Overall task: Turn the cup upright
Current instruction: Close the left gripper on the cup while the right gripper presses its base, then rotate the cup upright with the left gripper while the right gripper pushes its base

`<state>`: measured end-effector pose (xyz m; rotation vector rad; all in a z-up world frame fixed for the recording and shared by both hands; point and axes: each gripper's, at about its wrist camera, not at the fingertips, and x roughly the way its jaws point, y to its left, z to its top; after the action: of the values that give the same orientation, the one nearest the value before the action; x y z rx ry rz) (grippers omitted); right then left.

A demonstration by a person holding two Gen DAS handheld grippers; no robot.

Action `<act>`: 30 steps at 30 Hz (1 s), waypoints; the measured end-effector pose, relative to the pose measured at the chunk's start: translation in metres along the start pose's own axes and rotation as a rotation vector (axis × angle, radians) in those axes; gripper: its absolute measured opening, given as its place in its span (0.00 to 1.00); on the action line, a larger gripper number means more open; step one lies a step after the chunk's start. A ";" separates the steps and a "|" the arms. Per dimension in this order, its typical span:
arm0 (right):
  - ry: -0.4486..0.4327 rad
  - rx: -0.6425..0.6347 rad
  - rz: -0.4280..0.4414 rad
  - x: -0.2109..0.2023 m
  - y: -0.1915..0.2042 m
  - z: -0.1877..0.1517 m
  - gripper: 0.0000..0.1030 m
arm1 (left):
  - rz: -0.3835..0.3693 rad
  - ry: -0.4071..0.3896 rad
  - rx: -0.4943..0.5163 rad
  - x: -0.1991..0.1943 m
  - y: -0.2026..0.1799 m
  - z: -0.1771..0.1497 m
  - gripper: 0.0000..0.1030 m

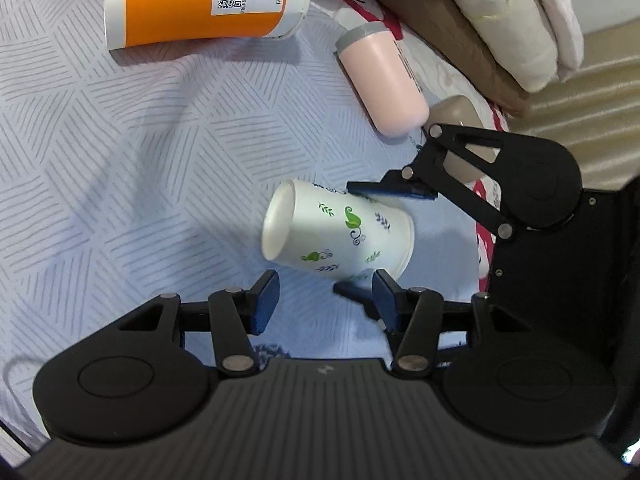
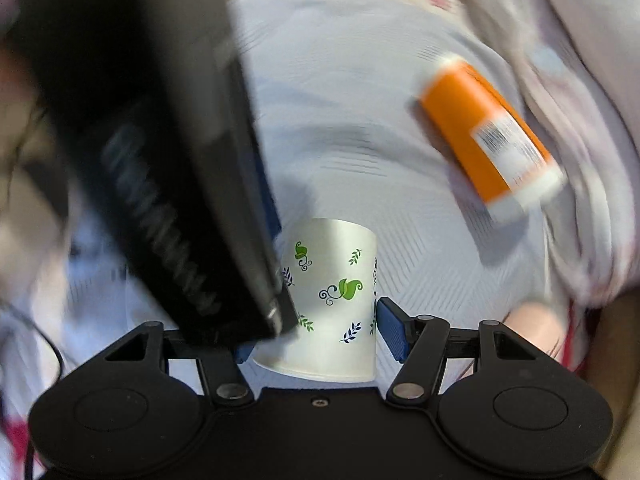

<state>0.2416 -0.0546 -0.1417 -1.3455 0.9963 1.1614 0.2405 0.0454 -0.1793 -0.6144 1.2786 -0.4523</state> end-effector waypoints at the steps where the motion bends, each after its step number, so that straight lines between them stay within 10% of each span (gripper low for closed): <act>1: 0.013 -0.052 -0.020 0.000 0.006 0.001 0.64 | -0.011 -0.001 0.009 -0.002 0.001 -0.001 0.48; 9: 0.008 -0.441 -0.119 -0.008 0.047 -0.003 0.65 | -0.055 -0.015 0.185 -0.008 -0.006 0.000 0.48; 23: -0.060 -0.364 -0.165 -0.012 0.035 -0.024 0.73 | -0.053 -0.007 0.276 -0.001 -0.007 0.005 0.49; 30: -0.194 -0.063 -0.172 -0.073 0.020 -0.036 0.76 | -0.054 -0.079 0.325 -0.029 -0.011 0.018 0.49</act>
<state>0.2124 -0.0951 -0.0741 -1.3131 0.6966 1.1748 0.2512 0.0587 -0.1479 -0.3885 1.0856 -0.6589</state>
